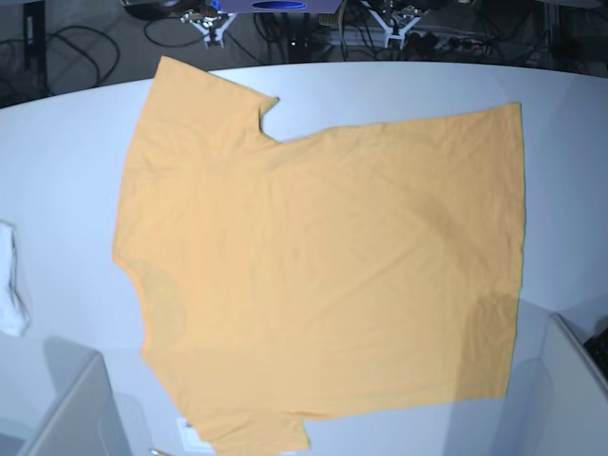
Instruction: Fold the T-shirt properly
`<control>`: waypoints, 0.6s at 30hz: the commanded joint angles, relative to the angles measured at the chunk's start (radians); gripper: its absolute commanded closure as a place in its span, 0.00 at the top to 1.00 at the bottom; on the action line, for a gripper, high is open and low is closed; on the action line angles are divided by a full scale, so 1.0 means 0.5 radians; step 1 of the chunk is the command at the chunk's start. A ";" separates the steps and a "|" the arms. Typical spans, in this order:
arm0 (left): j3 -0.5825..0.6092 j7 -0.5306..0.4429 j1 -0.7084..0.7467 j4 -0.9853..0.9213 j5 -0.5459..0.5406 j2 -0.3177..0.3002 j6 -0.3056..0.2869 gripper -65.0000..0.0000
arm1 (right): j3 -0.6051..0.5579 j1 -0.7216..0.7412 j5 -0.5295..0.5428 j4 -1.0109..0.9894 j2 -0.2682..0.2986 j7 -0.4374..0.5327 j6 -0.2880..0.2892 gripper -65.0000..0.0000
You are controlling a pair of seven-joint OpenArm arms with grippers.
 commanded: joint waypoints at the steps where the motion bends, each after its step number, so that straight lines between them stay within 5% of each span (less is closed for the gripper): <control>1: 0.000 0.010 0.020 -0.001 0.003 -0.004 0.012 0.01 | -0.007 -0.003 0.001 0.002 0.031 -0.004 0.008 0.00; 18: 0.016 -0.008 0.222 0.186 0.015 -0.010 0.012 0.00 | -0.010 -0.101 -0.002 0.122 0.089 -0.004 0.011 0.00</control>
